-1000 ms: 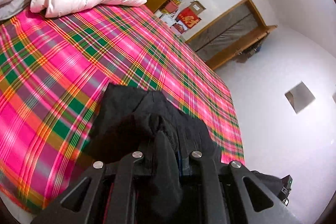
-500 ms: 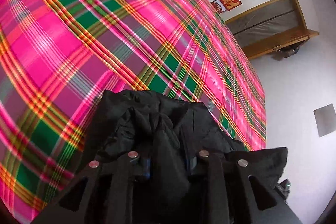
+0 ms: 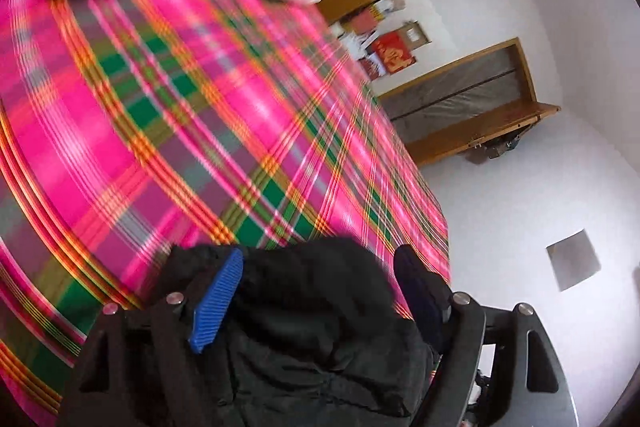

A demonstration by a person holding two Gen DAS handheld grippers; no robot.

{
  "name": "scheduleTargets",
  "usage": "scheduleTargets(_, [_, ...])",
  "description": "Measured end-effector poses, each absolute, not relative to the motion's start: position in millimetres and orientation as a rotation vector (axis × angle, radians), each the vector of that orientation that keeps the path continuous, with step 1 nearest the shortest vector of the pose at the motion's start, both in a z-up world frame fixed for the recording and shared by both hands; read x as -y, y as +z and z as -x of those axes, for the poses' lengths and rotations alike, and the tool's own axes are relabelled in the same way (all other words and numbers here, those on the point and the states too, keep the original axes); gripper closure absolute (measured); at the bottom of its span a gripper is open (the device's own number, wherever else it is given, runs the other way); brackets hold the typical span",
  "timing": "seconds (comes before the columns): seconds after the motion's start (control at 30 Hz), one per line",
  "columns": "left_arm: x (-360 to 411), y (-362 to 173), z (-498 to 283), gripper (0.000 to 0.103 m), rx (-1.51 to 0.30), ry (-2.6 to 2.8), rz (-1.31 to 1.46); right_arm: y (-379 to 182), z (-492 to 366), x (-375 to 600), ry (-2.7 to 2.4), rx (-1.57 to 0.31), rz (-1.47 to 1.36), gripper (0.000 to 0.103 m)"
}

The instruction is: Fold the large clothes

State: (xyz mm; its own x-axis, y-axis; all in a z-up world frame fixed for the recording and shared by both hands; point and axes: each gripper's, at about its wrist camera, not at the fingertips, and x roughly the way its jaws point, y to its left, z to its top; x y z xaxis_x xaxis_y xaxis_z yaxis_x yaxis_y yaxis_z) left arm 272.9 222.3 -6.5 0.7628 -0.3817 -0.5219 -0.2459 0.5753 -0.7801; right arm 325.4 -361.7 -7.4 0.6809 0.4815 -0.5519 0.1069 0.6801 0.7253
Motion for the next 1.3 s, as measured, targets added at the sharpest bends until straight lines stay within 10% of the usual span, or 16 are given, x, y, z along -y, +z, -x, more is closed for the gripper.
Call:
scheduleTargets(0.53, [-173.3,-66.5,-347.8,0.024,-1.114,-0.155,0.509,-58.4,-380.0,321.1,0.327,-1.074,-0.385,0.033])
scheduleTargets(0.6, [-168.8,-65.6,-351.5,0.047,-1.103,-0.142,0.482,-52.2,-380.0,317.2,0.29,-1.055,-0.351,0.08])
scheduleTargets(0.67, [-162.7,-56.3,-352.1,0.066,-1.064,-0.094,0.421,-43.9,-379.2,313.2,0.261,-1.021,-0.298,0.092])
scheduleTargets(1.3, [-144.2,-117.9,-372.9,0.061,-0.905,0.117,0.346,-114.8,-402.0,285.2,0.089,-0.991,-0.13,0.089])
